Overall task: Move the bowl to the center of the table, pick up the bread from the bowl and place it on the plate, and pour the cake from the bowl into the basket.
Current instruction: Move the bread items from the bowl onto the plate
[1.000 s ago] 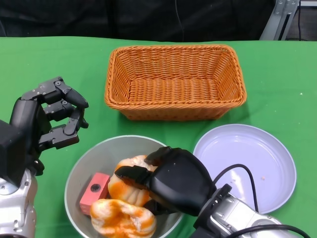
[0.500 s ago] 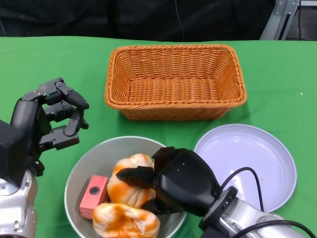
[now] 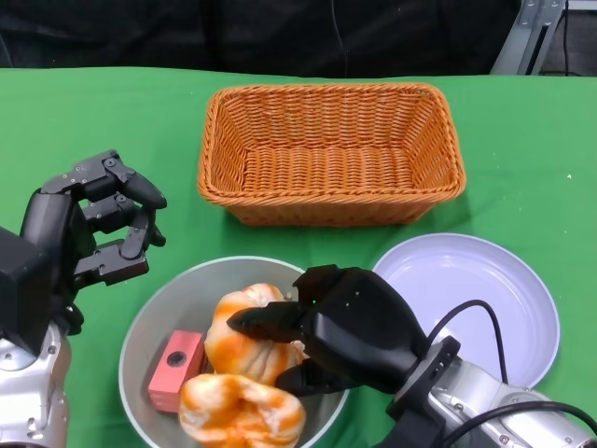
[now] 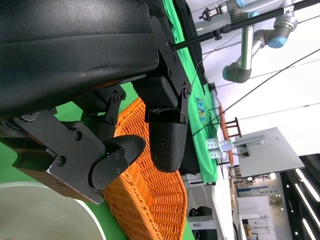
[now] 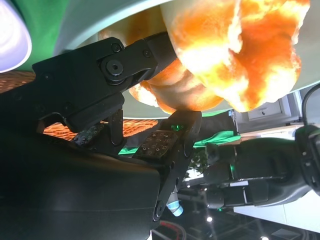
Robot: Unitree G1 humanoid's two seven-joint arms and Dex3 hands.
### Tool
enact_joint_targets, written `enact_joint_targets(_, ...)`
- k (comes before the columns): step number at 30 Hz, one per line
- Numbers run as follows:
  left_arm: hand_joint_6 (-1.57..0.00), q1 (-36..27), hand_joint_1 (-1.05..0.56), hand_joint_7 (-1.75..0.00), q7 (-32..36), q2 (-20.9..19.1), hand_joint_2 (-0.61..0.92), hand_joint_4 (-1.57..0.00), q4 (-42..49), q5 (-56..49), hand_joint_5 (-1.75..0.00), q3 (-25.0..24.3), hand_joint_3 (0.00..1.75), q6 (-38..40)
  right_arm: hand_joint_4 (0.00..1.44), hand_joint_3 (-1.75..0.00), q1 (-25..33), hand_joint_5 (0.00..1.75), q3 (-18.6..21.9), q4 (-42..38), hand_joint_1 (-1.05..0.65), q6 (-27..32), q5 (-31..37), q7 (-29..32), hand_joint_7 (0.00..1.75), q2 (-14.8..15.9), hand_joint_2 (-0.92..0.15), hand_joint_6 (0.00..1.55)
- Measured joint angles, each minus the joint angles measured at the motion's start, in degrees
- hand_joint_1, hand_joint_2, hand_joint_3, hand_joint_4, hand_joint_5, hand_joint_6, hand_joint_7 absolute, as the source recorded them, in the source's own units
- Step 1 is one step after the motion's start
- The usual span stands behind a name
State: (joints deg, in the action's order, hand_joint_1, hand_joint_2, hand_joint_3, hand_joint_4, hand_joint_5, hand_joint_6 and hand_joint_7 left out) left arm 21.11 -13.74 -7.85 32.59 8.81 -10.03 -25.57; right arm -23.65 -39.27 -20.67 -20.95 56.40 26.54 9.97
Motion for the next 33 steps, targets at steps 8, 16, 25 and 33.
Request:
enact_joint_targets(8, -0.87, 0.0, -0.03, -1.25, 0.3, 0.0, 0.52, -0.8, 0.1, -0.2, -1.48, 0.0, 1.11, -0.1, 0.71, -0.03, 0.0, 1.33, 1.3, 1.1, -0.31, -1.0, -0.4, 0.2, 0.06, 0.0, -0.92, 1.15)
enact_joint_targets(16, -0.87, 0.0, -0.03, -1.25, 0.3, 0.0, 0.49, -0.79, 0.3, -0.2, -1.49, 0.1, 1.15, -0.1, 0.71, -0.05, 0.0, 1.36, 2.8, 1.3, -0.31, -2.8, -0.8, 1.6, 0.09, 0.0, -0.92, 1.14)
enact_joint_targets(25, -0.87, 0.2, -0.04, -1.25, 0.3, -0.1, 0.49, -0.79, 1.0, -0.2, -1.49, 0.2, 1.14, -0.2, 0.69, -0.07, 0.1, 1.37, 5.2, 4.7, -0.32, -4.1, -3.4, 0.4, 0.66, 0.2, -0.92, 0.83)
enact_joint_targets(33, -0.88, 1.1, -0.03, -1.25, 0.1, -0.4, 0.48, -0.8, 3.0, 0.5, -1.5, -0.3, 1.16, -0.8, 0.71, -0.06, 1.4, 1.41, 7.7, 9.7, -0.32, -3.8, -5.1, -1.5, 0.88, 0.0, -0.92, 0.73)
